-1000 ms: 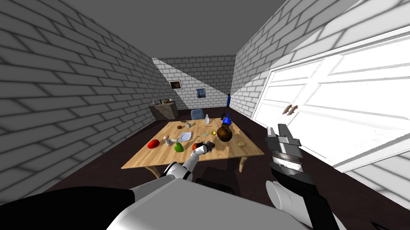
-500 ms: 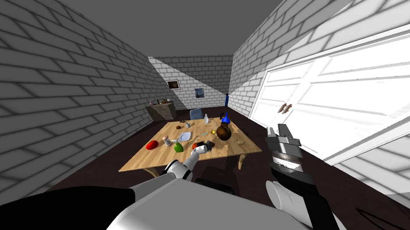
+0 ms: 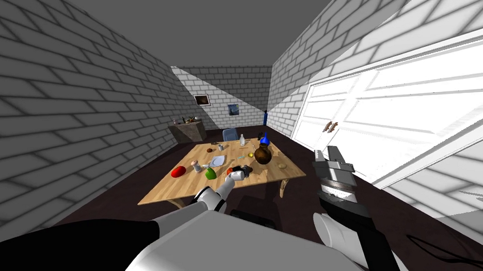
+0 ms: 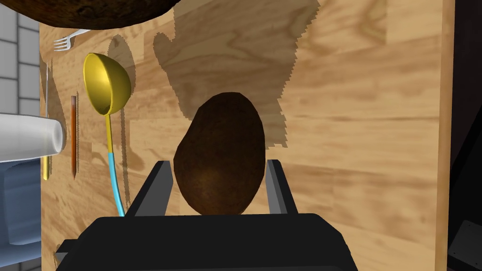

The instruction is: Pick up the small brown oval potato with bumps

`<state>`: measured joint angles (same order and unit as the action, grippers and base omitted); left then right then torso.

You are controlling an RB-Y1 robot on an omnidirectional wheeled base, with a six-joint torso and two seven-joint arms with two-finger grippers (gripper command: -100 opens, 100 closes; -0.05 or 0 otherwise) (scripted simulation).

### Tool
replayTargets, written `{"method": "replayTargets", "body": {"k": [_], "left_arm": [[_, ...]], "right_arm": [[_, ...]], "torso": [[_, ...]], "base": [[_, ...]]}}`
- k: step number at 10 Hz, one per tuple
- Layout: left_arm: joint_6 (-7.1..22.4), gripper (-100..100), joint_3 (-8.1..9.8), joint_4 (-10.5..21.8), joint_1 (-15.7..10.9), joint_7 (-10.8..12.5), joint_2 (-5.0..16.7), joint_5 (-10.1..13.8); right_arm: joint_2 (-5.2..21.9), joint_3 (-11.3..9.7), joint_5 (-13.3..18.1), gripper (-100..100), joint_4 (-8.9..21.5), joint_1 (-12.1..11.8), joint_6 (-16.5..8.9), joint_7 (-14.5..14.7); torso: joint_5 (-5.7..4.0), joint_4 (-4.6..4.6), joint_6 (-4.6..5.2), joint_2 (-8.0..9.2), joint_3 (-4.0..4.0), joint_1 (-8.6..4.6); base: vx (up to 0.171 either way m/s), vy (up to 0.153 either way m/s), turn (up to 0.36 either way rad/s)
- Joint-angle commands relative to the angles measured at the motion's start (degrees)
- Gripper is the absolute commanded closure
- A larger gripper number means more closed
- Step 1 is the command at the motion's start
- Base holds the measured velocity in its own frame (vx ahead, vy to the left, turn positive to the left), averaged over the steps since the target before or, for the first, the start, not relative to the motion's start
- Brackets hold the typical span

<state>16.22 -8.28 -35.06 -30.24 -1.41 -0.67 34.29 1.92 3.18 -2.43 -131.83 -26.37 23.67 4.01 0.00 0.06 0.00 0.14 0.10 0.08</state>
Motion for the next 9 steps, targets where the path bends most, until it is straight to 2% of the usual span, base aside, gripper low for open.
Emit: {"method": "replayTargets", "body": {"k": [1,2,3,4,5,6,7,8,9], "left_arm": [[-0.65,100,-1.38,0.59,-0.67,2.86,0.48,-1.40],[-0.65,100,-1.38,0.59,-0.67,4.32,0.48,-1.40],[-1.13,100,-2.56,1.02,-1.23,6.12,0.90,-2.74],[-1.13,100,-2.56,1.02,-1.23,7.48,0.90,-2.74],[-1.60,100,-3.74,1.45,-1.79,9.07,1.31,-4.07],[-1.60,100,-3.74,1.45,-1.79,10.65,1.31,-4.07],[-2.08,100,-4.93,1.87,-2.36,12.53,1.73,-5.40],[-2.08,100,-4.93,1.87,-2.36,13.82,1.73,-5.40],[-2.55,100,-6.11,2.30,-2.92,15.61,2.14,-6.74]], "right_arm": [[0.00,0.00,0.00,0,0.00,0.00,0.00,0.00],[0.00,0.00,0.00,0,0.00,0.00,0.00,0.00],[0.00,0.00,0.00,0,0.00,0.00,0.00,0.00],[0.00,0.00,0.00,0,0.00,0.00,0.00,0.00],[0.00,0.00,0.00,0,0.00,0.00,0.00,0.00],[0.00,0.00,0.00,0,0.00,0.00,0.00,0.00],[0.00,0.00,0.00,0,0.00,0.00,0.00,0.00],[0.00,0.00,0.00,0,0.00,0.00,0.00,0.00],[0.00,0.00,0.00,0,0.00,0.00,0.00,0.00]], "torso": [[0.00,0.00,0.00,0.00,0.00,0.00],[-0.01,0.01,0.02,0.01,0.01,0.01],[0.00,0.01,0.00,-0.01,0.00,-0.01],[-0.01,0.01,0.02,-0.01,0.00,-0.02],[0.00,0.01,-0.01,-0.01,0.00,-0.02],[-0.01,0.02,0.01,0.02,0.02,0.01],[0.00,0.02,-0.01,0.02,0.02,-0.01],[-0.01,0.02,0.02,0.04,0.03,-0.03],[0.00,0.02,-0.01,0.02,0.02,-0.02]], "base": [[-0.031,0.030,-0.062],[-0.024,0.025,-0.049],[-0.027,0.024,-0.073],[-0.024,0.022,-0.047],[-0.031,0.032,-0.068],[-0.030,0.025,-0.048],[-0.036,0.020,-0.074],[-0.028,0.022,-0.045],[-0.032,0.033,-0.079]]}}
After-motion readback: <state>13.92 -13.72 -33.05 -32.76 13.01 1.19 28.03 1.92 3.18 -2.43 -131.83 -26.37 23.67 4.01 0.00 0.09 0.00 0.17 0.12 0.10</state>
